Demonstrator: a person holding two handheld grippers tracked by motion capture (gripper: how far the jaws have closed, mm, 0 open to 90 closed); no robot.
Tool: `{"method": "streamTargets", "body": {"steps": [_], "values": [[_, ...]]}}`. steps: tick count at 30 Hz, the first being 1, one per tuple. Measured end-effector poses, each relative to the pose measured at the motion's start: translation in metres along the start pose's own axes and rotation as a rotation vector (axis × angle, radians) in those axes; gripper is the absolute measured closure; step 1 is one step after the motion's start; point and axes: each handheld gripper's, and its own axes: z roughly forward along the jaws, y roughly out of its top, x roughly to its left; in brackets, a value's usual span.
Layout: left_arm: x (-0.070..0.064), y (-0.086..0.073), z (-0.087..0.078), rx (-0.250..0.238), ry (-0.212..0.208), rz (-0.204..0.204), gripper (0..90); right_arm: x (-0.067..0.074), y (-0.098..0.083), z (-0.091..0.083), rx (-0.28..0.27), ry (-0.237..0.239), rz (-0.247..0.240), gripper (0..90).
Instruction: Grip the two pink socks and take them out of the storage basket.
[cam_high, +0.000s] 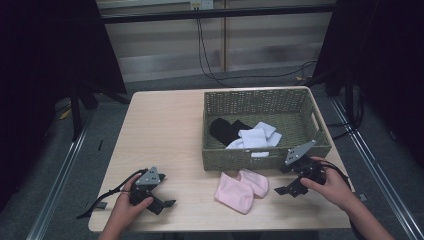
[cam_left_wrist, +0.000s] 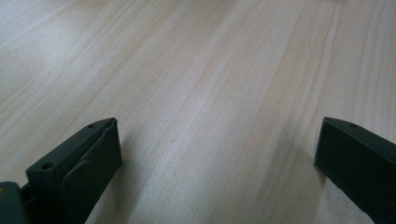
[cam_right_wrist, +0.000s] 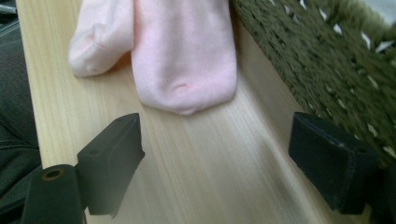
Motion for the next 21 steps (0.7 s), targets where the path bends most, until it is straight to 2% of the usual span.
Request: {"method": "streamTargets", "body": {"steps": [2,5,12,17,21], "values": [[0.000,0.000,0.000,-0.001,-0.001,0.000,0.0,-0.002,-0.004,0.001,-0.005,-0.003,-0.012,17.0],[0.000,0.000,0.000,0.001,0.001,0.000,0.0,-0.004,-0.011,0.002,-0.007,-0.011,0.005,17.1],[0.000,0.000,0.000,0.001,0.000,0.000,0.0,-0.010,-0.027,0.005,-0.022,-0.028,0.013,17.1],[0.000,0.000,0.000,0.000,0.001,0.001,0.0,-0.012,-0.033,0.006,-0.018,-0.042,0.022,17.0],[0.000,0.000,0.000,0.000,0.001,0.003,0.0,-0.013,-0.038,0.007,-0.028,-0.047,0.010,16.7]]}}
